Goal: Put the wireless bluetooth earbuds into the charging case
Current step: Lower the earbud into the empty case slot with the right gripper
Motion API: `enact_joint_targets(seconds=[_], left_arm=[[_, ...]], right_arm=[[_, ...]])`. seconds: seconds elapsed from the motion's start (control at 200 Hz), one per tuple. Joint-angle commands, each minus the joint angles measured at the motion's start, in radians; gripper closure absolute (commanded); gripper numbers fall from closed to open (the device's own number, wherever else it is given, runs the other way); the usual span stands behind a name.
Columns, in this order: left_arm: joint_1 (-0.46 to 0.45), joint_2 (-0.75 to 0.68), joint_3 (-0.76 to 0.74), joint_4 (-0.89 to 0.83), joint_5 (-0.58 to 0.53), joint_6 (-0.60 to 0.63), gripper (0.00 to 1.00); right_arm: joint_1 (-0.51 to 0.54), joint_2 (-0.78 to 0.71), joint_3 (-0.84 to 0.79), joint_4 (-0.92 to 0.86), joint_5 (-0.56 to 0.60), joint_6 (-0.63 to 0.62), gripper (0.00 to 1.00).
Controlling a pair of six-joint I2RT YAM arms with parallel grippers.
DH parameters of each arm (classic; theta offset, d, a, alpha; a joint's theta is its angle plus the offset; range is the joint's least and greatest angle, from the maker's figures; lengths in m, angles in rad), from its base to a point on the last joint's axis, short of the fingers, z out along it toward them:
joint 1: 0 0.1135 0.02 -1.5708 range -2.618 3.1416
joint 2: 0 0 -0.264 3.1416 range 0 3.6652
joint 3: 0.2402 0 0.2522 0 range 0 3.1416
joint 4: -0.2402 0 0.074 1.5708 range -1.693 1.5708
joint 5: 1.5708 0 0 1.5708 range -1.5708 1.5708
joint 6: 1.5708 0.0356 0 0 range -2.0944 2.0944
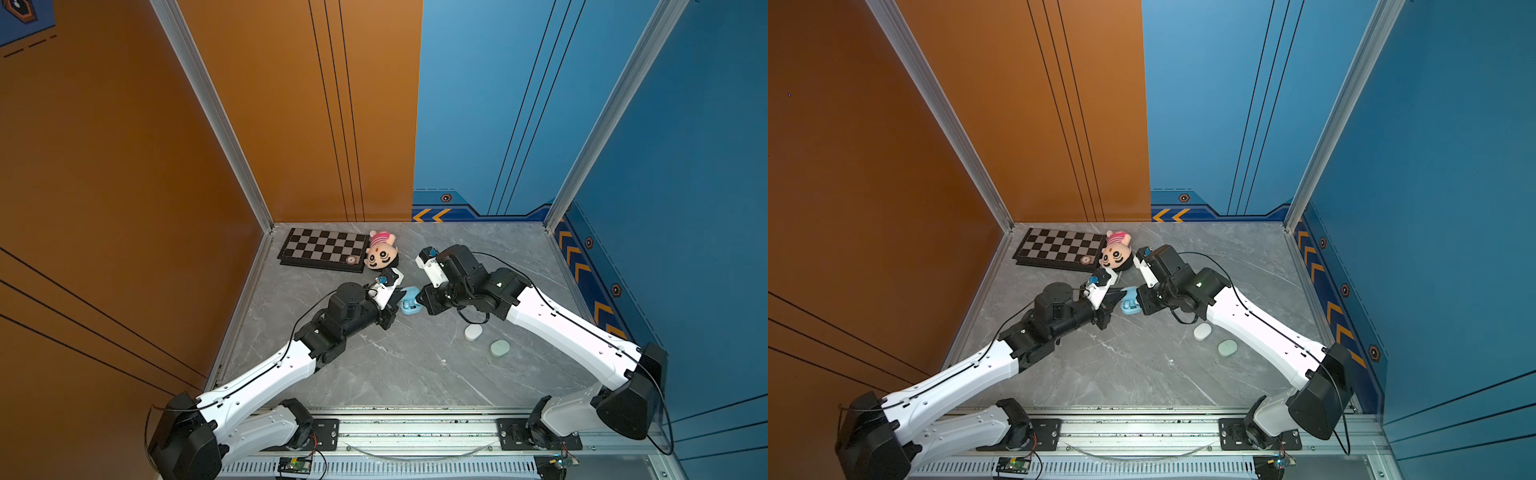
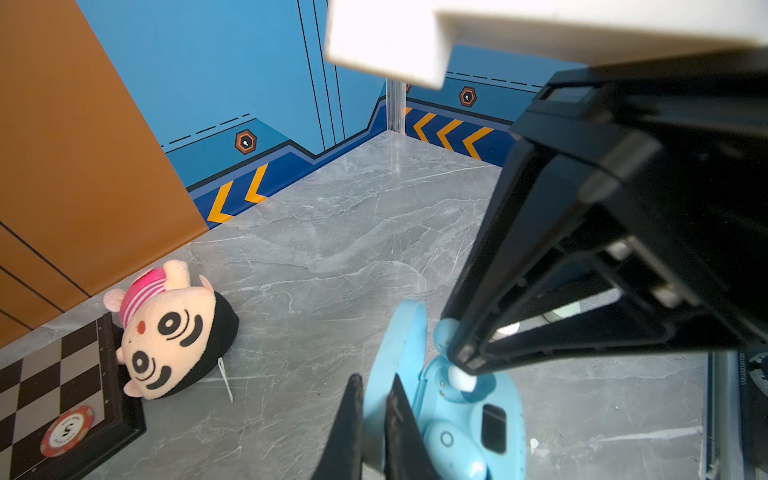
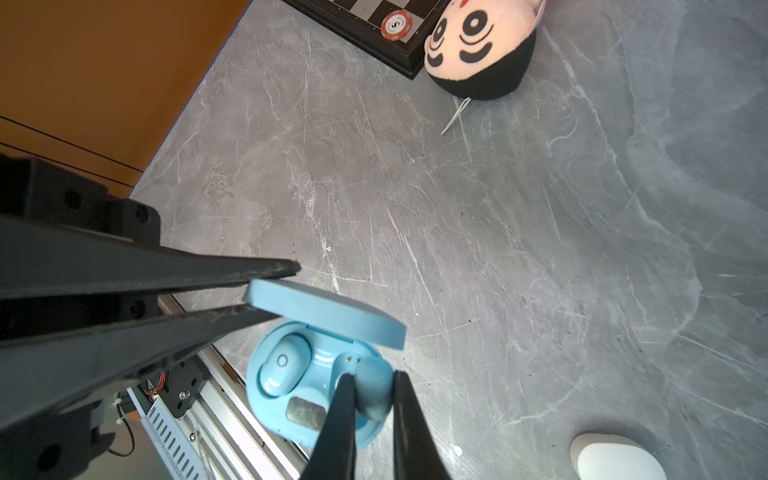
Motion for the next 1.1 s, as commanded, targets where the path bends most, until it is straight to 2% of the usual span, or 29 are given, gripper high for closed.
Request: enact_joint_targets(seconds=[0.0, 0.34, 0.841, 1.096], left_arm=[[-0.01, -0.019, 0.021, 0.027, -0.012, 0.02, 1.0], [-0.012, -0.009, 0.027, 0.027, -0.008, 0.021, 1.0], [-0.012, -0.004, 0.032, 0.026, -0.004, 0.022, 1.0], [-0.013, -0.002, 0.039, 0.026, -0.005, 0.022, 1.0]], right_arm=[[0.003, -0.003, -0.02, 0.015, 0.002, -0.015, 0.85], [0.007, -0.004, -0.01, 0.03, -0.019, -0.006, 0.69], [-0.014, -0.02, 0.004, 0.071, -0.045, 0.044, 0.62], [-0.028, -0.002, 0.004, 0.089, -0.059, 0.066, 0.62]])
